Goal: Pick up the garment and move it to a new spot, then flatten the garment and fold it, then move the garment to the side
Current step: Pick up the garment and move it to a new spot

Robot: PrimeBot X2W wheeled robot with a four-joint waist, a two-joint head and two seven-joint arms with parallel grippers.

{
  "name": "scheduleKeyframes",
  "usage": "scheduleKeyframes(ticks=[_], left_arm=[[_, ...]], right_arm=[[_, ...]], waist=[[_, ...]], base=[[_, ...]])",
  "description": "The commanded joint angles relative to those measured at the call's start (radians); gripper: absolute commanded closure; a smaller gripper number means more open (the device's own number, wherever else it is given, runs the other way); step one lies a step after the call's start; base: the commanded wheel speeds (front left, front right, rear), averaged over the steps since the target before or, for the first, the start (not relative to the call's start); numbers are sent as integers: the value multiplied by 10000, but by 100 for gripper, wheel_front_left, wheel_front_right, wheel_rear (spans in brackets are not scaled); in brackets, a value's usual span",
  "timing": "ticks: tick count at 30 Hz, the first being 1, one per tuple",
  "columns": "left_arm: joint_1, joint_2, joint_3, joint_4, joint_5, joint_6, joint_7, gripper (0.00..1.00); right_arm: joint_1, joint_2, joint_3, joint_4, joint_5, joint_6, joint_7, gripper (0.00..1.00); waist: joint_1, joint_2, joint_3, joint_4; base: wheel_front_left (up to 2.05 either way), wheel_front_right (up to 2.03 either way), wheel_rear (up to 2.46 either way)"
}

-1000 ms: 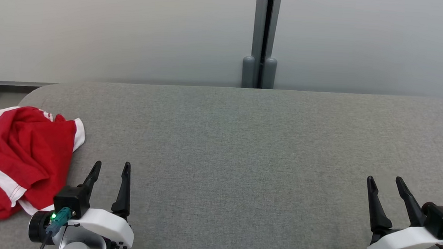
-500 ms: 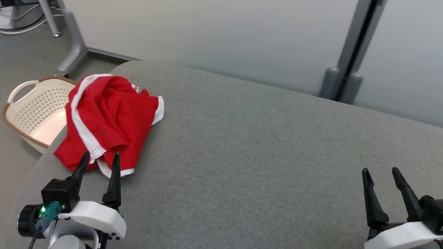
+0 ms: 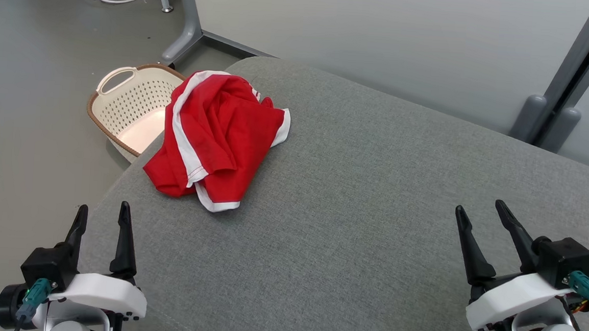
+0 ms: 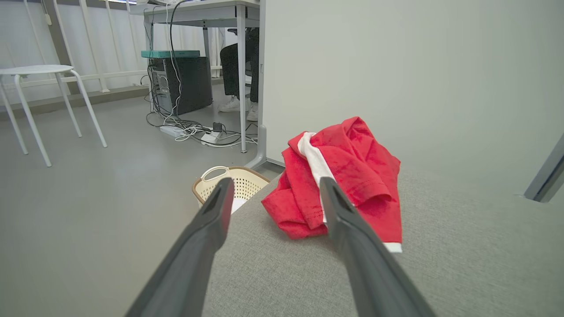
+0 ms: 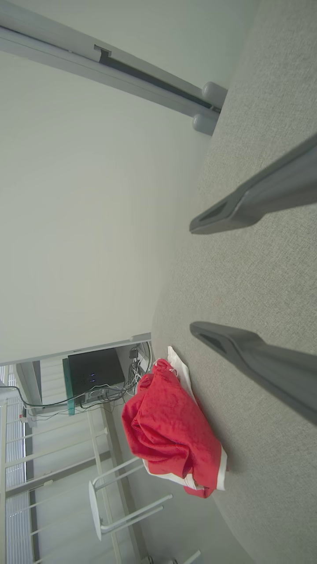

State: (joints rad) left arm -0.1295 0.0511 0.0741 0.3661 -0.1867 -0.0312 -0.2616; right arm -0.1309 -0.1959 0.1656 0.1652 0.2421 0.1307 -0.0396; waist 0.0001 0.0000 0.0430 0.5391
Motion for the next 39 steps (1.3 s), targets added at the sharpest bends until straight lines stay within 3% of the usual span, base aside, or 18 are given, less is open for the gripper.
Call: scheduleKeyframes(ticks=[1, 12, 18, 22, 25, 36, 37, 39], left_arm=[[86, 32, 59, -91, -77, 63, -50, 0], [-108, 12, -147, -218, -204, 34, -50, 0], [-1012, 5, -802, 286, -442, -107, -49, 0], [-2344, 10, -1468, 1440, -889, -190, -38, 0], [-3320, 5, -1632, 2712, -1171, -208, -30, 0], [-6193, 158, -1166, 7413, -2185, -411, 144, 0], [-6292, 198, -1140, 7593, -2218, -444, 130, 18], [-6459, 282, -1089, 7814, -2237, -418, 39, 100]], right_arm=[[-148, -76, 44, 41, 45, 1, -21, 0], [-304, -187, 173, 272, 222, 1, -101, 0], [-304, -330, -73, 23, 218, 1, 56, 0], [-228, -471, -360, -443, 96, 1, 280, 0], [-453, -660, -302, -899, 34, 1, 574, 0], [-889, -1194, -366, -1476, 181, 1, 909, 0], [-920, -1202, -379, -1468, 195, 1, 906, 0], [-954, -1211, -424, -1453, 200, 1, 900, 0]], waist=[[-1, 0, 36, 14], [-1, 0, 120, 15], [-1, 0, 543, 16], [-1, 0, 1095, -21], [-1, 0, 1710, -432], [-1, 0, 3006, -1257], [-1, 0, 3023, -1271], [-1, 0, 3057, -1276]], base=[[0, 0, 0], [0, 0, 0], [0, 0, 0], [0, 0, 0], [0, 0, 0], [0, 0, 0], [0, 0, 0], [0, 0, 0]])
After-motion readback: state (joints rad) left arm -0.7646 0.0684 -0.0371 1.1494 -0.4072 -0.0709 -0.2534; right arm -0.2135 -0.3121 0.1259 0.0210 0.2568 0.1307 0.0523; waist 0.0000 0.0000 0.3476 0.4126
